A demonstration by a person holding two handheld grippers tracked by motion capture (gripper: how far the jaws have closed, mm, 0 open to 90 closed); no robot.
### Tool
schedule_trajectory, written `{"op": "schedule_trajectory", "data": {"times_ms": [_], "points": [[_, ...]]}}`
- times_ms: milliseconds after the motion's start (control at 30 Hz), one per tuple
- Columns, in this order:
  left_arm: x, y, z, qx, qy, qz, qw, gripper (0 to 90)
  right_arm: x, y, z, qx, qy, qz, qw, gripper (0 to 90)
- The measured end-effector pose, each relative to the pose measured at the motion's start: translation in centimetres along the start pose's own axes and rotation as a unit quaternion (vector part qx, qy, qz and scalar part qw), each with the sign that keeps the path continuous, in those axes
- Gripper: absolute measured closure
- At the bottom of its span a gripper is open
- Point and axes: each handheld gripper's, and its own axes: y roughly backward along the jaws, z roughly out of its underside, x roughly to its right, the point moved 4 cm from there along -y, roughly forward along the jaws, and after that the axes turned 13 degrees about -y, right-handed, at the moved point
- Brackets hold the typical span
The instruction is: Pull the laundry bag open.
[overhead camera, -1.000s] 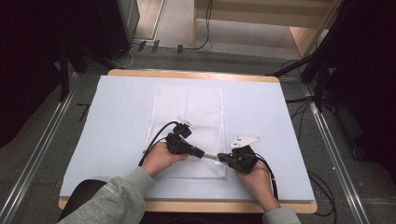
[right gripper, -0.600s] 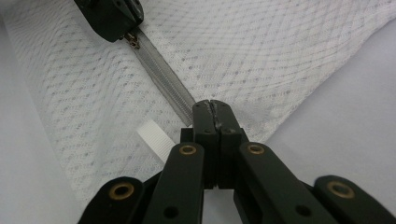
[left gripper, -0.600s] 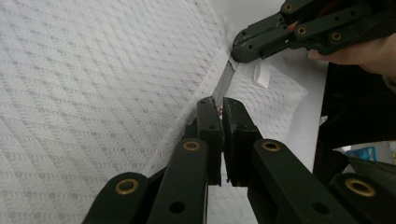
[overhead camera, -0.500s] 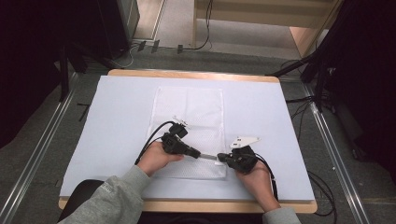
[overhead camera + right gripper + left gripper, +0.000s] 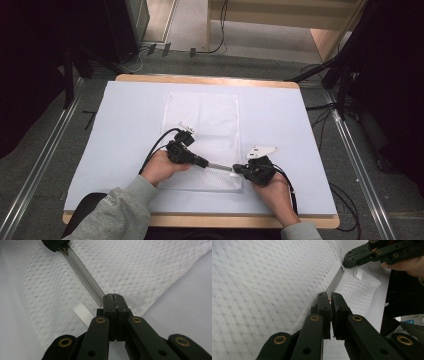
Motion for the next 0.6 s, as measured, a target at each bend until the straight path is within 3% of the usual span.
{"op": "schedule_trajectory", "data": {"times_ms": [200, 400, 600], "points": [[-0.24, 0.89, 0.36, 0.004, 0.002, -0.002, 1.0, 88.3, 0.01, 0.01, 0.01, 0.0, -0.003, -0.001, 1.0, 90.0], [-0.16, 0.83, 0.58, -0.003, -0.004, -0.001, 1.0, 88.4, 0.04, 0.0, -0.01, 0.0, -0.002, -0.002, 1.0, 90.0], [-0.3, 0.75, 0.89, -0.005, 0.003, 0.0, 1.0, 88.4, 0.03, 0.0, -0.01, 0.0, -0.002, -0.001, 1.0, 90.0]]}}
